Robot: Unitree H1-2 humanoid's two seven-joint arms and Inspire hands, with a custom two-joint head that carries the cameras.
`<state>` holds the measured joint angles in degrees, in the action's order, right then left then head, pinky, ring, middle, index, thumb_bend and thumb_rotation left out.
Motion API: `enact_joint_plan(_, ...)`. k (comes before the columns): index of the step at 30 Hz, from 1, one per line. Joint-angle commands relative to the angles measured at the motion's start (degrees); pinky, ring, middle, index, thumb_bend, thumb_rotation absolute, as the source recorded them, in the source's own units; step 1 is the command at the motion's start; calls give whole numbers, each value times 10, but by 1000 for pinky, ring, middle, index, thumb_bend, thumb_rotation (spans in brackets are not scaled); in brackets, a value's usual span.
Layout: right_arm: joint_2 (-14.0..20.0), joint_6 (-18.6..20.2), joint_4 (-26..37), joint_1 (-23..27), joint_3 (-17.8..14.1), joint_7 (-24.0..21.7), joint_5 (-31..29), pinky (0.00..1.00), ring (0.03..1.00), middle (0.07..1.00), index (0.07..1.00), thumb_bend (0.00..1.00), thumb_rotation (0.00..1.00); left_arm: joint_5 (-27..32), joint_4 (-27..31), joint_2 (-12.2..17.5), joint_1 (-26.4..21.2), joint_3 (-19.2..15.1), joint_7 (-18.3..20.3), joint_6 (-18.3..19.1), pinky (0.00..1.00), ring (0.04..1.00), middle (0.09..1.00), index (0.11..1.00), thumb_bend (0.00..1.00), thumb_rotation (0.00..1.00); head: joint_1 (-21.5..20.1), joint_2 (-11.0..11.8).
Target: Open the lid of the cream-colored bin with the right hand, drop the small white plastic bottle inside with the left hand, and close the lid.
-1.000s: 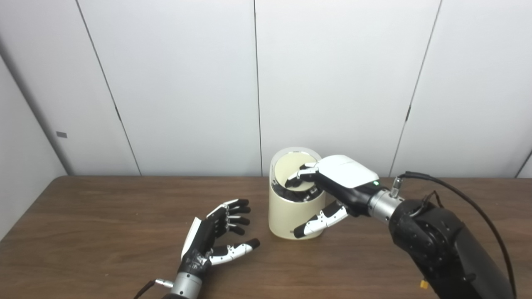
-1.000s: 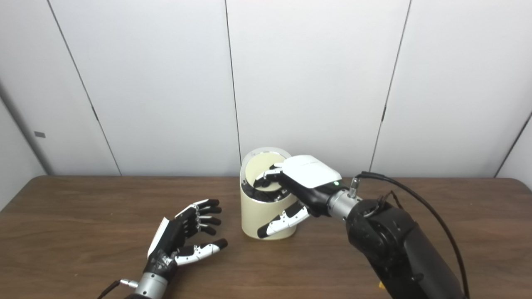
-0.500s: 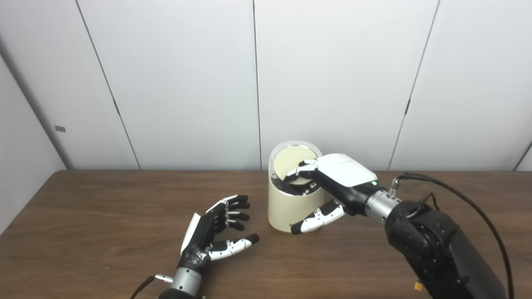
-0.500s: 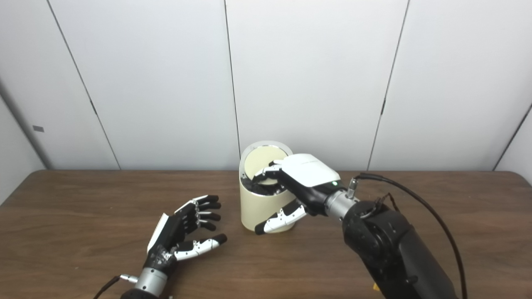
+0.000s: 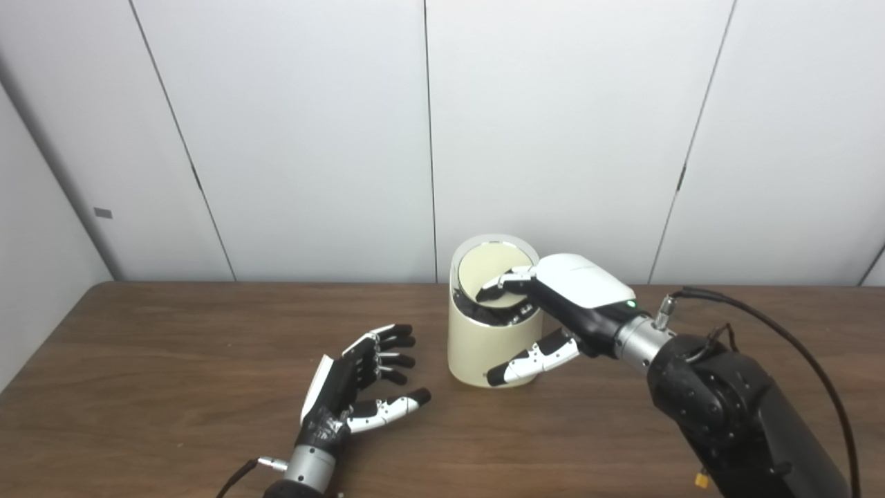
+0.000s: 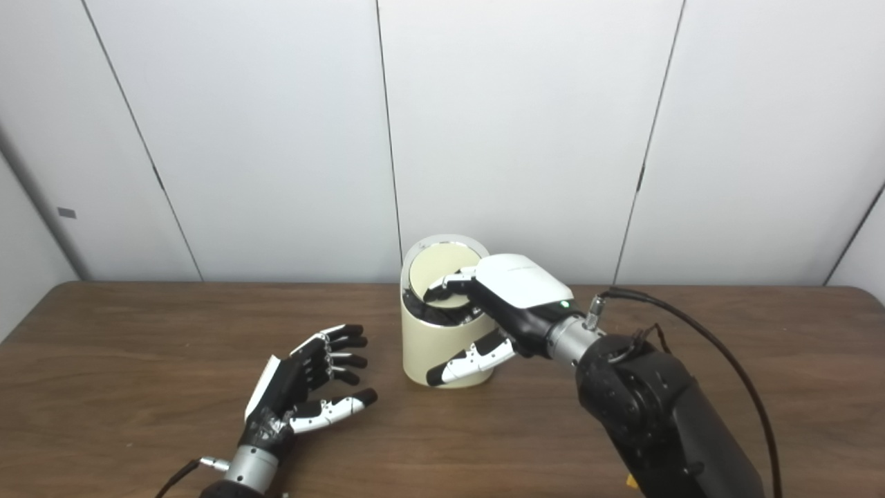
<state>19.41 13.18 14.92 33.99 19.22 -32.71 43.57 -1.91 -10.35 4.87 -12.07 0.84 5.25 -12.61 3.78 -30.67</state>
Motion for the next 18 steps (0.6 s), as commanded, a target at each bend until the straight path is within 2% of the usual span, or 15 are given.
enact_joint_plan(1,-1,16,33,23,-22,-2,-10,868,884,796,777,668,564,-5,7,7,-12,0,-4,-21,575,664,759,784,654,0,1,-1)
enact_joint_plan(4,-10,20,38,26,-36,11,-25,844,862,797,796,664,547,-5,8,7,-12,0,-3,-19,581,665,761,785,654,0,0,1)
enact_joint_plan(7,-19,-2,30,21,-55,49,-46,691,790,766,801,678,492,-4,8,7,-12,0,-3,-18,585,667,763,786,651,0,-1,3)
enact_joint_plan(9,-23,-24,21,13,-72,83,-64,625,760,764,800,678,485,-1,7,7,-12,0,-2,-19,590,671,765,787,652,0,-1,3)
enact_joint_plan(12,-34,-43,12,-1,-104,130,-96,637,770,787,804,680,465,1,7,6,-13,0,-1,-19,590,671,765,786,656,0,-1,3)
enact_joint_plan(15,-41,-42,17,-22,-132,161,-115,680,802,822,813,653,391,0,3,6,-14,0,-2,-23,581,666,764,785,655,0,-5,6)
enact_joint_plan(18,-54,-42,4,-55,-163,204,-135,643,793,838,816,672,377,10,1,7,-14,-2,3,-25,586,677,765,787,657,0,-10,9)
